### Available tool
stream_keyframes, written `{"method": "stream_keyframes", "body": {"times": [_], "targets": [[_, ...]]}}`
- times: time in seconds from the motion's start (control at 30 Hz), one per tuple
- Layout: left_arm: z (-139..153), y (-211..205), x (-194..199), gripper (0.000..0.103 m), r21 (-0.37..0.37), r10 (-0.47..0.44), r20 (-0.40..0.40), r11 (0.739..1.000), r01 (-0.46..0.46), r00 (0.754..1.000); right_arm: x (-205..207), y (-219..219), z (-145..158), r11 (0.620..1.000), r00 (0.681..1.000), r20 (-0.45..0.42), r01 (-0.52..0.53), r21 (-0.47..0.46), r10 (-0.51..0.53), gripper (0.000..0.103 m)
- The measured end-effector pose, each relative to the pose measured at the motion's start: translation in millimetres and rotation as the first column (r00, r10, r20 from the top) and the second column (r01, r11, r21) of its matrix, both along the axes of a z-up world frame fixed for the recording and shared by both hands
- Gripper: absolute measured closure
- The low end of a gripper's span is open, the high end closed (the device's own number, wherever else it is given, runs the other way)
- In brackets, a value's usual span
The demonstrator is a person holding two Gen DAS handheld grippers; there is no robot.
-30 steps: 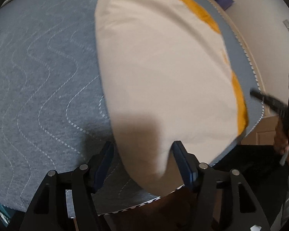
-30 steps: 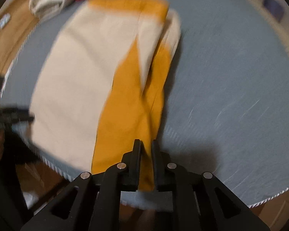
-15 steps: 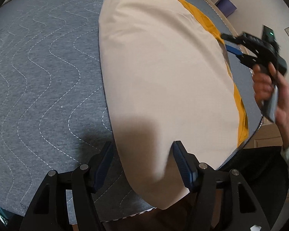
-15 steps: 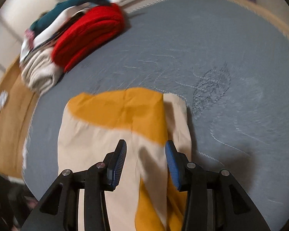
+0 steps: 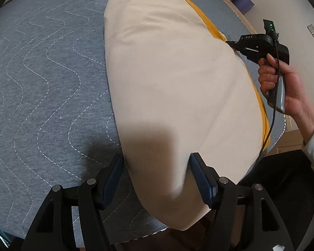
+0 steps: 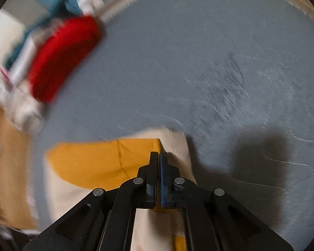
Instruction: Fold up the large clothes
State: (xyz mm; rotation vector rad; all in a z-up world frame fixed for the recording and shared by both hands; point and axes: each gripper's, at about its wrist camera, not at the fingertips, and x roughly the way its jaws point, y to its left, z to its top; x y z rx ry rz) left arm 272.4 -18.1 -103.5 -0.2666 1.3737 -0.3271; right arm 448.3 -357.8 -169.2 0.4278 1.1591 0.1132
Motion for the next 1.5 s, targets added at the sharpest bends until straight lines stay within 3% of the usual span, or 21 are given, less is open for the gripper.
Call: {"method": "stream_keyframes", "body": {"times": [0.1, 0.17, 0.23, 0.3, 0.37, 0.43, 0.57, 0.67, 0.83, 0.93, 1.0, 1.1, 1.2, 1.23, 1.33, 1.5], "targets": [[1, 2, -4, 0.04, -0.006, 0.011, -0.007, 1.0, -0.012, 1.0, -2, 12, 6, 0.995, 0.999, 0.024, -0.03, -0.099, 0.032, 0.099], [2, 3, -7, 0.04, -0.024, 0.023, -0.012, 0.999, -0.023, 1.0, -9, 12, 21, 0.99, 0.998, 0.051, -0.026, -0.14, 0.034, 0.089], [5, 11, -5, 0.043, -0.061, 0.052, -0.014, 0.997, -0.052, 0.999, -19, 8, 35, 0.992, 0.996, 0.079, -0.032, -0.123, 0.042, 0.078], [8, 22, 0, 0.043, -0.093, 0.089, -0.014, 0.992, -0.09, 0.996, -36, 5, 49, 0.995, 0.991, 0.107, -0.079, -0.067, 0.086, 0.052], [8, 37, 8, 0.043, -0.152, 0.155, -0.032, 0.976, -0.158, 0.987, -55, 9, 54, 0.983, 0.978, 0.097, -0.185, -0.016, 0.185, 0.037], [5, 49, 18, 0.043, -0.199, 0.207, -0.053, 0.956, -0.214, 0.977, -76, 9, 47, 0.961, 0.961, 0.045, -0.275, 0.012, 0.274, 0.031], [-11, 64, 44, 0.043, -0.269, 0.272, -0.099, 0.919, -0.289, 0.957, -103, 15, 7, 0.924, 0.919, -0.128, -0.38, -0.033, 0.373, 0.03], [-35, 70, 60, 0.042, -0.302, 0.293, -0.14, 0.897, -0.323, 0.946, -109, 9, -15, 0.939, 0.92, -0.187, -0.338, 0.071, 0.345, 0.03], [-57, 75, 83, 0.035, -0.394, 0.333, -0.178, 0.838, -0.378, 0.926, -108, 7, -28, 0.946, 0.927, -0.196, -0.297, 0.133, 0.319, 0.031], [-65, 75, 88, 0.036, -0.432, 0.351, -0.163, 0.815, -0.386, 0.922, -106, 13, -30, 0.941, 0.93, -0.165, -0.307, 0.145, 0.329, 0.05], [-67, 71, 97, 0.039, -0.438, 0.357, -0.133, 0.816, -0.378, 0.925, -107, 20, -29, 0.94, 0.934, -0.142, -0.307, 0.152, 0.328, 0.07], [-53, 63, 102, 0.049, -0.423, 0.348, -0.086, 0.835, -0.351, 0.933, -105, 30, -26, 0.941, 0.943, -0.118, -0.29, 0.174, 0.312, 0.081], [-29, 68, 107, 0.063, -0.459, 0.367, -0.048, 0.818, -0.347, 0.929, -102, 29, -20, 0.945, 0.953, -0.091, -0.27, 0.187, 0.29, 0.087], [-17, 73, 109, 0.065, -0.456, 0.367, -0.016, 0.825, -0.333, 0.93, -103, 29, -16, 0.945, 0.955, -0.076, -0.269, 0.184, 0.287, 0.088], [12, 92, 118, 0.065, -0.423, 0.377, 0.061, 0.849, -0.318, 0.924, -97, 43, -2, 0.941, 0.96, 0.003, -0.275, 0.198, 0.28, 0.091], [7, 143, 123, 0.056, -0.36, 0.481, 0.034, 0.824, -0.438, 0.876, -80, 78, 15, 0.93, 0.955, 0.1, -0.295, 0.221, 0.279, 0.093]]}}
